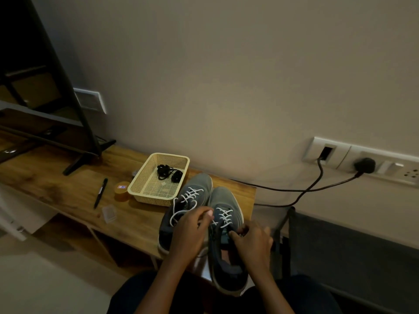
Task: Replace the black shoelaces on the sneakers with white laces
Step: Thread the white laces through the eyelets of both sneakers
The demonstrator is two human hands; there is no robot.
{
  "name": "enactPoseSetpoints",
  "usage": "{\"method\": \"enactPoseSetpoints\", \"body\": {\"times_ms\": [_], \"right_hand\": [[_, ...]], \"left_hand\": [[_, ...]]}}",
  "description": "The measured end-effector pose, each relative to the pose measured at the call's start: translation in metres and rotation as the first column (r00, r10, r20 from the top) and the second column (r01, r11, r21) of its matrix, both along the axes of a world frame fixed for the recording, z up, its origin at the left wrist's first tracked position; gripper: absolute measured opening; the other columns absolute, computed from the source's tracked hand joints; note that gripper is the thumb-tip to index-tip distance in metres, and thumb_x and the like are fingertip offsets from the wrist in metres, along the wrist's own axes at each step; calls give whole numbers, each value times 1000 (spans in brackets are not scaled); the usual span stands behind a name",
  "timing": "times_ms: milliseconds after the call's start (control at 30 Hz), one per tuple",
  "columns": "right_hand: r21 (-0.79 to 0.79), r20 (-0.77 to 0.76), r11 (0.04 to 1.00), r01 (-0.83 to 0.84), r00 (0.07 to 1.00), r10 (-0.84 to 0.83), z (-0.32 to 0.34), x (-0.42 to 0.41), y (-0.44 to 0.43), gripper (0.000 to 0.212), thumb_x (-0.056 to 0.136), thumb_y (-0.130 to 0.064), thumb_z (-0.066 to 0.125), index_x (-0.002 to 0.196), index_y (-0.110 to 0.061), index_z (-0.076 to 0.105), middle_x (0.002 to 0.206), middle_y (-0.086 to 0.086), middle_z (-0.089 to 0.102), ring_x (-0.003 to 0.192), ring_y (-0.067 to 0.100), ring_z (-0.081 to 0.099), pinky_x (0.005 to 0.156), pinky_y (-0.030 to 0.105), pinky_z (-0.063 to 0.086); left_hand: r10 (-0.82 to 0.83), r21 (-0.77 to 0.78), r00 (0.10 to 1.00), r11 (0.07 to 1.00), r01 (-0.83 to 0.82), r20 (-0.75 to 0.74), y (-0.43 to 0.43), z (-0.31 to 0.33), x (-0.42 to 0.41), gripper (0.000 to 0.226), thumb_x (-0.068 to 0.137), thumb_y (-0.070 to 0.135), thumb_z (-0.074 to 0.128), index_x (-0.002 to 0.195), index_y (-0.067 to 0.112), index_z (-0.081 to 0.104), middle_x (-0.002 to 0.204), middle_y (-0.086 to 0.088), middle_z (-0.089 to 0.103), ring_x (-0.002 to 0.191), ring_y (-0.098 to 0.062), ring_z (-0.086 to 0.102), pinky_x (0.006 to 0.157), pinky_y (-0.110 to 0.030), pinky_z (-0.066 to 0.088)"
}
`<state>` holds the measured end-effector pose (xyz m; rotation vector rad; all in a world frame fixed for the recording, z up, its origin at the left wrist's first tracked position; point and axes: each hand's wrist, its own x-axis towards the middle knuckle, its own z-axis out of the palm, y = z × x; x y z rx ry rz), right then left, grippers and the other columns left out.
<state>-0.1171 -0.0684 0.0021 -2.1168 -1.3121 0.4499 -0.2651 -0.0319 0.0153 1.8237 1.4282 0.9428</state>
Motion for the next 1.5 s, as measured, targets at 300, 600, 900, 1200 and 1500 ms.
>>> {"method": "enactPoseSetpoints", "body": {"times_ms": [300,600,900,1200,1500], "right_hand": [[22,-96,999,30,995,-27,-9,1,6,22,75,-31,71,73,-19,53,74,-4,55,78,15,52,73,33,47],[68,-72,996,59,996,-54,-16,-2,3,13,81,-23,63,80,-16,53,78,-1,56,71,14,55,58,29,46],[-15,-142,999,33,989,-35,-18,5,10,20,77,-27,67,73,-15,51,73,1,56,68,18,55,54,28,41],[-2,-147,1000,8,989,-8,-10,3,3,21,81,-28,68,75,-17,51,74,-1,57,68,13,55,51,23,34],[102,-90,986,-129,986,138,-7,3,-5,13,86,-19,64,99,-17,62,95,-2,57,79,9,51,58,16,35]], "left_hand": [[6,-57,950,998,-25,-311,2,-8,11,14,92,29,55,90,20,65,99,2,59,88,-15,60,77,-33,48],[113,-41,914,989,-140,-391,-4,-8,16,19,98,31,40,86,21,52,100,-1,62,92,-21,60,65,-30,37],[-17,-178,928,983,-53,-372,-5,-6,11,18,95,28,46,88,19,60,88,-4,67,87,-23,63,69,-31,47],[113,25,975,994,-110,-189,-16,60,-13,25,99,36,37,95,22,57,111,10,42,112,-17,42,98,-41,36],[36,90,883,992,-89,469,-60,117,-7,23,89,22,58,69,13,66,74,-2,70,74,-10,64,70,-18,48]]}}
